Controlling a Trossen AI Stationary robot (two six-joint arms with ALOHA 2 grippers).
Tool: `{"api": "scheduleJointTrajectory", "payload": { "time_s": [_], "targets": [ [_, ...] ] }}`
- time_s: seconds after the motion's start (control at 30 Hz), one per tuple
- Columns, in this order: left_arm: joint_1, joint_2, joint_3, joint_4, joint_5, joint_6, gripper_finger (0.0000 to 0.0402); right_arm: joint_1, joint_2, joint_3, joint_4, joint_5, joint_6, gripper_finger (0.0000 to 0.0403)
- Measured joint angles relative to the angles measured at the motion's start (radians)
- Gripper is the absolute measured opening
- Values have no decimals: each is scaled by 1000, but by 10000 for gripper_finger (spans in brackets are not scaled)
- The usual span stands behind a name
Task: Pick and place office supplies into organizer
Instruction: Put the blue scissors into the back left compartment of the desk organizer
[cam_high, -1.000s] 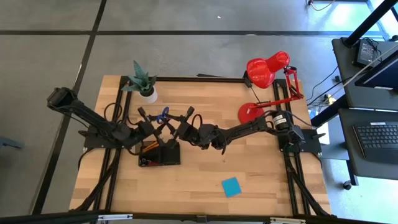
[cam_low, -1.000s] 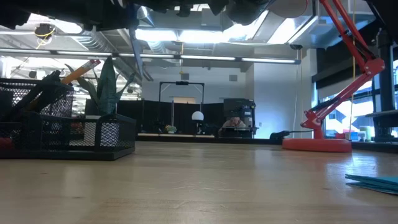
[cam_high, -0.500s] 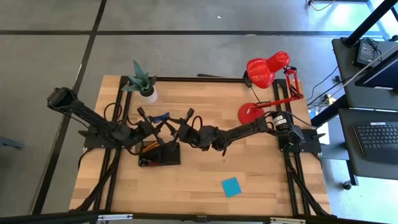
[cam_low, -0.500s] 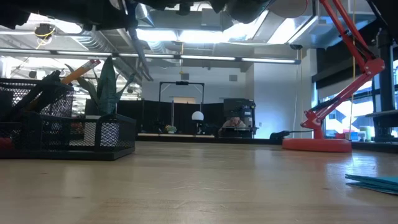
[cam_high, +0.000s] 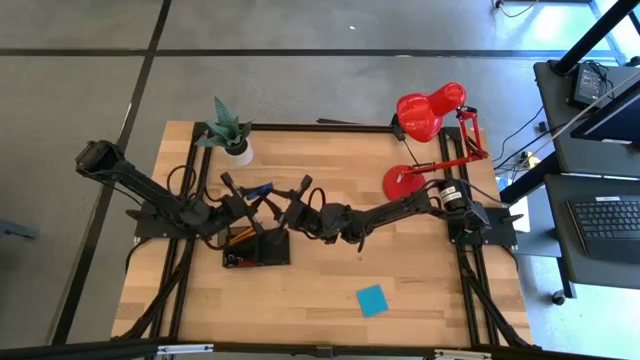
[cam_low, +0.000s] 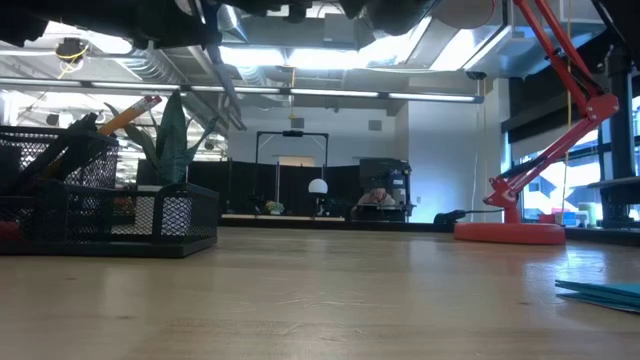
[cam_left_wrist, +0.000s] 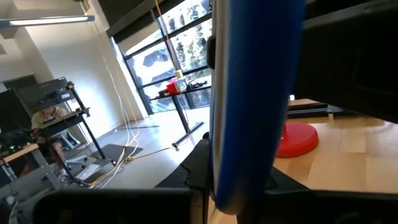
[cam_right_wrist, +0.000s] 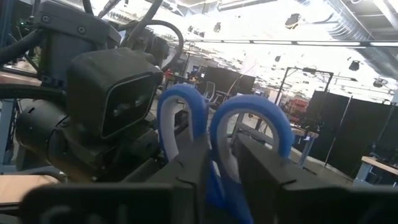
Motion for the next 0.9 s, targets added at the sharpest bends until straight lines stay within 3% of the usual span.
{"api": "scheduleJointTrajectory", "payload": {
  "time_s": [0.1,0.23,0.37,0.57,0.9],
  "targets": [
    [1,1,0,-2,4,2,32,4,0,0,-4,2,-23,124],
    [1,1,0,-3,0,12,32,24,0,0,-7,129,-55,180],
    [0,1,0,-1,-62,48,32,59,0,0,-6,212,-100,211],
    [-28,-28,0,-2,-111,114,32,152,0,0,-26,312,-180,214],
    [-267,-201,0,-24,-346,242,32,273,0,0,-25,680,-399,192]
  ]
}}
